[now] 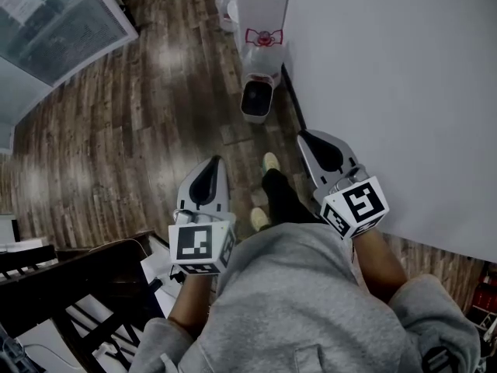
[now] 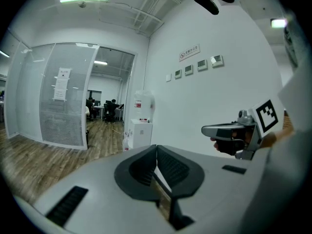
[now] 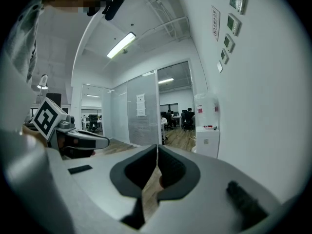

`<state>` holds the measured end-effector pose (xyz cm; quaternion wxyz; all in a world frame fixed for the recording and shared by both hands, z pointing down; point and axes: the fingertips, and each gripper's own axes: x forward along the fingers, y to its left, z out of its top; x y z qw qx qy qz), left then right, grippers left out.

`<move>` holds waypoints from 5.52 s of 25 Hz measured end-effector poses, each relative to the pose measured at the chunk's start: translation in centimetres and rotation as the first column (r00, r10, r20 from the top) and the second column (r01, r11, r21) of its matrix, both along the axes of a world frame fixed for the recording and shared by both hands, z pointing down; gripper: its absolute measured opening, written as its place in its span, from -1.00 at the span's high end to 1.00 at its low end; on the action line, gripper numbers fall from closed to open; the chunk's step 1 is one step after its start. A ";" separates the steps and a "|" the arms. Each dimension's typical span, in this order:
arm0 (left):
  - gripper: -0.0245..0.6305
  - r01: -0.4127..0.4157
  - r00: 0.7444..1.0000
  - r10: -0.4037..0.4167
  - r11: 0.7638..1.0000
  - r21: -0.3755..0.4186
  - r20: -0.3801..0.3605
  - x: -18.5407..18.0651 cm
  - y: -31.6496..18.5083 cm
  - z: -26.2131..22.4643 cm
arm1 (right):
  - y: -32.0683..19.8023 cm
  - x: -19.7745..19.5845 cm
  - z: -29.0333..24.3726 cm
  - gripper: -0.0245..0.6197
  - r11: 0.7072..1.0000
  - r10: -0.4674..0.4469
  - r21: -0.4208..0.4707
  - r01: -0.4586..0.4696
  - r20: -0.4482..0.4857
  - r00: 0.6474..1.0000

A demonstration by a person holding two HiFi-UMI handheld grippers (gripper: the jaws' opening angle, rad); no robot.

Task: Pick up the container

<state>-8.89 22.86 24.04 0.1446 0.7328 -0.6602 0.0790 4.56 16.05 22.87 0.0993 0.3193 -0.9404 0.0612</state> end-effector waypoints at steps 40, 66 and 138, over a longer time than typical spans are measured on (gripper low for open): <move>0.88 0.062 0.996 -0.056 0.995 -0.076 0.074 -1.2 -27.7 1.1 | -29.9 -2.5 3.5 0.84 0.994 -0.077 -0.076 0.080 0.044 0.996; 0.88 0.114 0.993 -0.111 0.987 -0.109 0.035 -7.9 -36.0 4.7 | -39.1 -8.2 7.7 0.84 0.991 -0.109 -0.091 0.102 -0.080 0.991; 0.88 -0.071 0.996 0.009 0.723 -0.688 -0.093 -17.1 -49.8 59.8 | -51.7 -10.7 77.4 0.46 0.671 -0.715 -0.729 0.138 -0.586 0.380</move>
